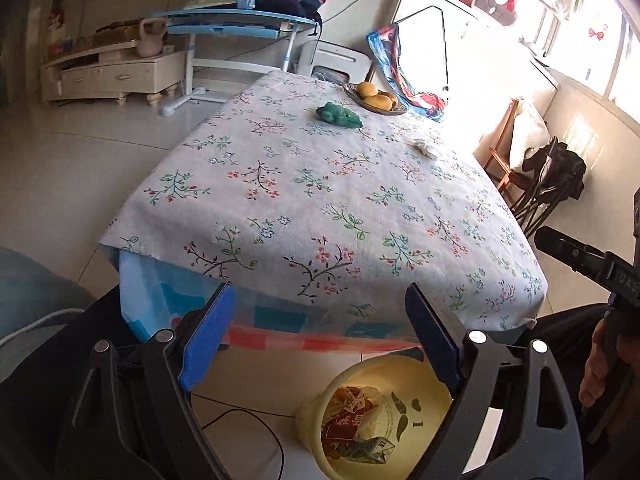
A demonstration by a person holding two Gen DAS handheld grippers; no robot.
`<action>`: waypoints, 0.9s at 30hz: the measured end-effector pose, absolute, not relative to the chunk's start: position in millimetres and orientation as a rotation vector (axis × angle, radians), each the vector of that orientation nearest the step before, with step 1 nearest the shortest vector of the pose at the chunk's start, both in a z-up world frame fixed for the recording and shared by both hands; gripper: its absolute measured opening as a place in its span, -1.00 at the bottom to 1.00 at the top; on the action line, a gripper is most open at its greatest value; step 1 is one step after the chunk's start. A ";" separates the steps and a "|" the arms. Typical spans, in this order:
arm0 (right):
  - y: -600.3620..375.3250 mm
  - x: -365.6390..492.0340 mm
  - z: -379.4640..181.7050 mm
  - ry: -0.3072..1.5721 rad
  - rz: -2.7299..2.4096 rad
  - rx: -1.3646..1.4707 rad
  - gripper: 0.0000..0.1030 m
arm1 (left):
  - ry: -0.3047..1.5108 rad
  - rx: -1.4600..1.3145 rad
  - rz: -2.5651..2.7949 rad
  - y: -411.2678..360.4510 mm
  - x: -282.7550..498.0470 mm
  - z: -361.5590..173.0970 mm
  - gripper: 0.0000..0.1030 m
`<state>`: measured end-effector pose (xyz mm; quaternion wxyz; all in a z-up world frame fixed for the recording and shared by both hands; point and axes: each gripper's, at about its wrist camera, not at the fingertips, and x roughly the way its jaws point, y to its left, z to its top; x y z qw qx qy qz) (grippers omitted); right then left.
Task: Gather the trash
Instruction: 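Move both tools back to the green knitted toy and white tissue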
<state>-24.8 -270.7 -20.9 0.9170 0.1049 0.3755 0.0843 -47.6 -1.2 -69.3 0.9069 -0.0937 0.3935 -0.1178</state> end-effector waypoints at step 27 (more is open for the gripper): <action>-299.8 195.4 -58.4 0.876 0.127 0.096 0.41 | 0.831 -0.115 -0.263 -77.0 222.6 -65.9 0.70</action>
